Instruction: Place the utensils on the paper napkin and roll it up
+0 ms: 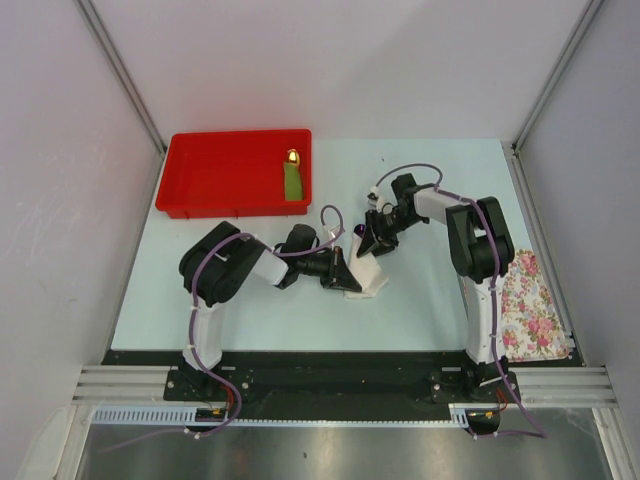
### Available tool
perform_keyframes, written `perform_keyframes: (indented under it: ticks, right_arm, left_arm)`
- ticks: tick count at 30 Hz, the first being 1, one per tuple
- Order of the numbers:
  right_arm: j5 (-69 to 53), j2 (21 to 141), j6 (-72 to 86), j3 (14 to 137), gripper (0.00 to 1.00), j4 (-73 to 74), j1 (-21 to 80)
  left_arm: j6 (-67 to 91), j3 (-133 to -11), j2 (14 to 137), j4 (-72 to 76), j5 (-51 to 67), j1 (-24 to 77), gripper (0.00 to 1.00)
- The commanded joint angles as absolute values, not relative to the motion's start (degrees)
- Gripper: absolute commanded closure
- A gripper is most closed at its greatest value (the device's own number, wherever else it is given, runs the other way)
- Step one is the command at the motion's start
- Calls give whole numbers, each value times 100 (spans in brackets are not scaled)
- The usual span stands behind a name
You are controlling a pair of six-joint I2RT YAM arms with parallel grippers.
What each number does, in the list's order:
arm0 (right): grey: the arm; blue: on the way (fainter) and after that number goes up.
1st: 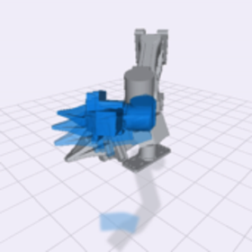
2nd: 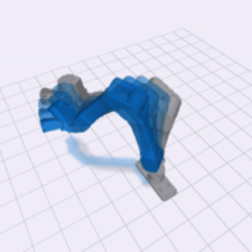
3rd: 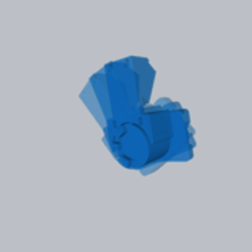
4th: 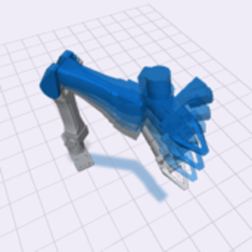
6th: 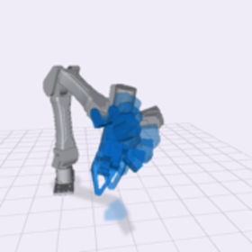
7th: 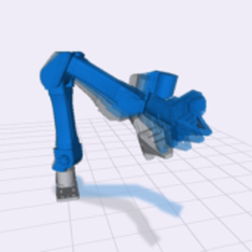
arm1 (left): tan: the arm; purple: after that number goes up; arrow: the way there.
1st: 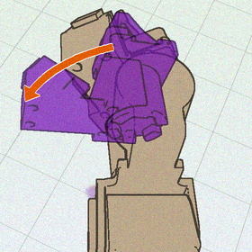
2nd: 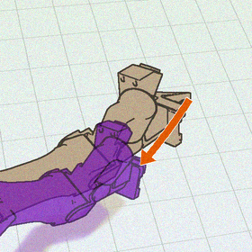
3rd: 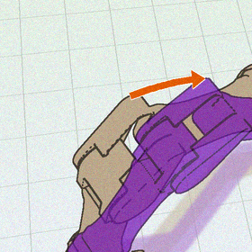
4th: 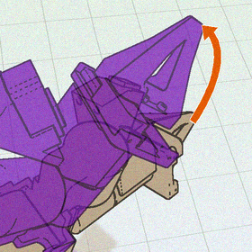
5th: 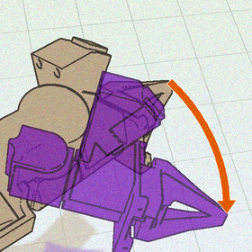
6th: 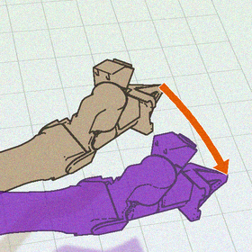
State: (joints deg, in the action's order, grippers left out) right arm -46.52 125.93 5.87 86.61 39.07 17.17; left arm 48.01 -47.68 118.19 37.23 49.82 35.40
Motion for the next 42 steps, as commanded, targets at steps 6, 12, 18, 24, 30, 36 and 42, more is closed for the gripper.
perform_keyframes:
  ticks: [6,12,18,24,30,36,42]
  right_arm:
    - [-4684,13201,721,8438,100,3542,1582]
    - [-5272,12903,896,8376,100,3226,1512]
    - [-5458,12648,1283,8402,100,2681,1485]
    - [-5704,12332,1485,8227,100,2277,1468]
    - [-5801,12050,1459,8139,100,2074,1494]
    - [-5854,11857,1292,8174,100,2153,1564]
    - [-5906,11453,809,8332,100,2443,1687]
  left_arm:
    - [4588,-4561,11857,3322,4904,3524,100]
    - [4396,-4684,11453,3288,4913,3498,91]
    - [3834,-4930,10584,2453,4869,3217,59]
    - [2894,-5062,9853,1337,4720,2725,43]
    - [2409,-5045,9492,844,4623,2417,35]
    - [2145,-5071,9326,721,4562,2303,24]
    - [1749,-5203,9063,598,4570,2259,20]
